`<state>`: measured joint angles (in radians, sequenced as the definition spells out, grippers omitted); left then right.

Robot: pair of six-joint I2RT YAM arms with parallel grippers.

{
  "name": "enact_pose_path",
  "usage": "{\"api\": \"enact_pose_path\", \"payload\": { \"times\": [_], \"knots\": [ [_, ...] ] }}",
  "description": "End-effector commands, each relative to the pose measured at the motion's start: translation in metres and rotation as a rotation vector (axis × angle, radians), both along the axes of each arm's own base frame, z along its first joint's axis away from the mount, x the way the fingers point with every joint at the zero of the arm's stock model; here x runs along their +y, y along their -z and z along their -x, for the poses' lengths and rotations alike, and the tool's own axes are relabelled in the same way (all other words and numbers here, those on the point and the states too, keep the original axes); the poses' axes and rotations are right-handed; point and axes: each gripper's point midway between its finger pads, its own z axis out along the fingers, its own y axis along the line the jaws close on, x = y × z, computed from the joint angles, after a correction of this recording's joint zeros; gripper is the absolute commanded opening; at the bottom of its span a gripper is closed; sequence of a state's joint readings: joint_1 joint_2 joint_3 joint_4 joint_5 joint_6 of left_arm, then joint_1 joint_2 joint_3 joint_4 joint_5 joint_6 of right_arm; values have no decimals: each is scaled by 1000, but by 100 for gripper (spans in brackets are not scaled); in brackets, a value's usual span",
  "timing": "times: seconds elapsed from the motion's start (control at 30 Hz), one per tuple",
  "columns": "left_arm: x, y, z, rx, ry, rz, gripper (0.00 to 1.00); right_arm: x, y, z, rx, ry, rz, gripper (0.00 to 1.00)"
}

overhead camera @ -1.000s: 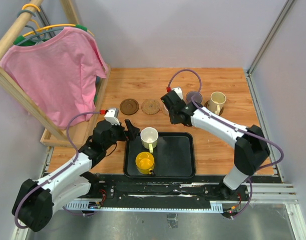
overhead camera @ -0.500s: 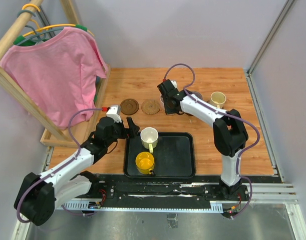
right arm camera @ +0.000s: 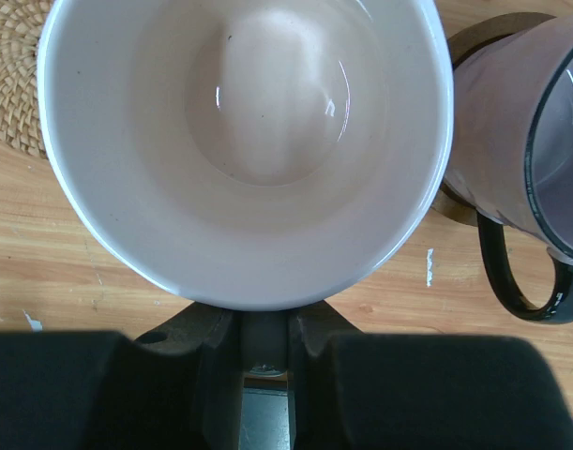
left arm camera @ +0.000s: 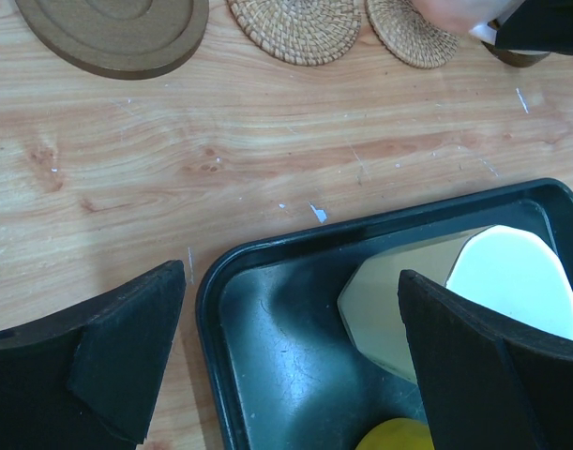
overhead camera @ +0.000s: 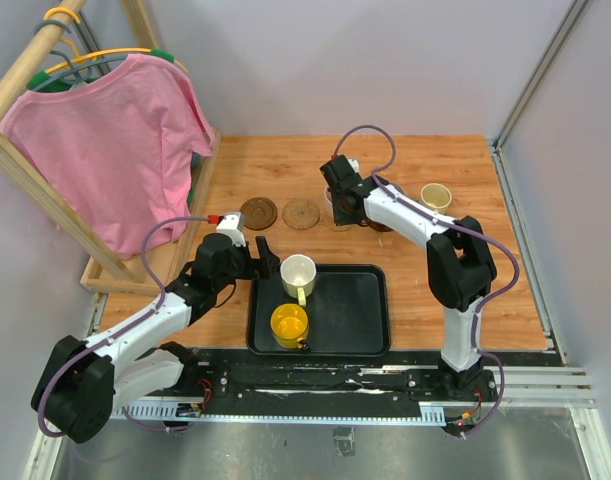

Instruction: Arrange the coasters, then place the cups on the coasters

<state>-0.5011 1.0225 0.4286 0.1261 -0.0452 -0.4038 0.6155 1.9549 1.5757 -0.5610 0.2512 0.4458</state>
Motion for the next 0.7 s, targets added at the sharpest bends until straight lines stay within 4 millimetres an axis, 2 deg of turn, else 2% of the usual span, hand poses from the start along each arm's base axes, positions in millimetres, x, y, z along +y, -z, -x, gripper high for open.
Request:
{"api": "enact_pose_path", "payload": {
  "times": [0.0,0.6,0.63,0.67],
  "knots": [
    [-8,-19,-8,-54,21,19,100,-5,-12,-15,-40,45,-32,1],
    [-8,-16,-9,-47,20,13,100,-2,0,-16,-14,32,-48,1],
    [-8,-15,-9,-45,20,12,100,-2,12,-15,7,33,-33,1],
    [-8,-15,-9,-45,20,11,100,-3,14,-15,12,35,-31,1]
  ]
}}
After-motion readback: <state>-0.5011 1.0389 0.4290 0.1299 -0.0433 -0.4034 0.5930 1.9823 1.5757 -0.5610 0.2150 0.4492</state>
